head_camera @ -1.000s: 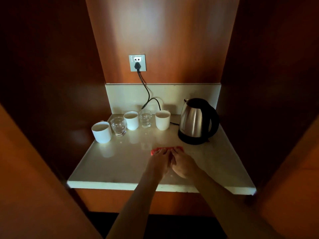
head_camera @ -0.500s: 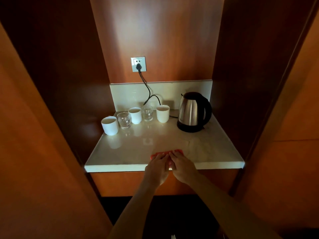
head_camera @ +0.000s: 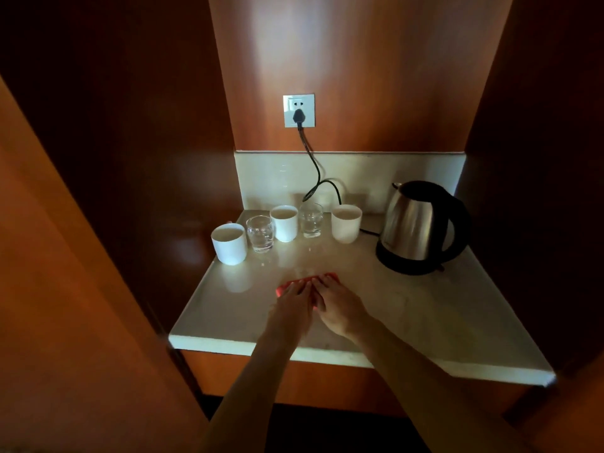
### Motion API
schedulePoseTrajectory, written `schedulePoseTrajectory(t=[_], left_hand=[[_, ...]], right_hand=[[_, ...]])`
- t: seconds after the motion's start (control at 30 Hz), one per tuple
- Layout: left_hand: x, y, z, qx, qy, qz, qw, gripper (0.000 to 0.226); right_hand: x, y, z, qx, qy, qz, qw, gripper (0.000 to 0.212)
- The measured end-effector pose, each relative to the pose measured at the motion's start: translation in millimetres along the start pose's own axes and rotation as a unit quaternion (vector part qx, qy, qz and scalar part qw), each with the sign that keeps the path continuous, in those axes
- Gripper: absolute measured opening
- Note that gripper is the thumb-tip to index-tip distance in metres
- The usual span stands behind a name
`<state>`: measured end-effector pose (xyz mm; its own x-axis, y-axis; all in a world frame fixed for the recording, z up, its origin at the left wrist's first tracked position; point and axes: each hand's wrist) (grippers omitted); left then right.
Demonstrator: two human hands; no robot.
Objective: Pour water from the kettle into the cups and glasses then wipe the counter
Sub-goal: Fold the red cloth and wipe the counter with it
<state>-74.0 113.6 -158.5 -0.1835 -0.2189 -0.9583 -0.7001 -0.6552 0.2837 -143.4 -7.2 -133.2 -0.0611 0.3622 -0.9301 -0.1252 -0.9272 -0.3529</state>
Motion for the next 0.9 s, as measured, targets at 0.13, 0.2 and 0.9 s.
schedulePoseTrajectory(t=[0.13,0.2,0.9], left_hand=[[1.0,-17.2,-51.0,-0.004,0.048,0.004,0.999,0.044],[1.8,-25.4,-74.2,-0.003,0.064,0.003,0.998,0.054],[-14.6,-49.1,-57.1,0.053,0.113,0.021,0.992,0.036]], right_hand=[[-6.6,22.0,-60.7,-0.013,0.008,-0.007,1.0,0.074],[-16.1,29.1,-84.2,-0.017,-0.015,-0.005,1.0,0.059],[-4.0,20.5,-85.6,-0.027,-0.001,-0.035,0.999,0.082]])
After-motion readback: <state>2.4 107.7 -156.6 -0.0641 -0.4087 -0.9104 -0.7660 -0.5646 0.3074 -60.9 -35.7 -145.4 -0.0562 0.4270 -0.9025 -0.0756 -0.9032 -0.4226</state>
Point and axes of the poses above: each hand's wrist, its own z-axis away from the middle knuckle, its own x-axis out of the palm, y = z × x, and after that the axes turned 13 degrees about -y, right-handed
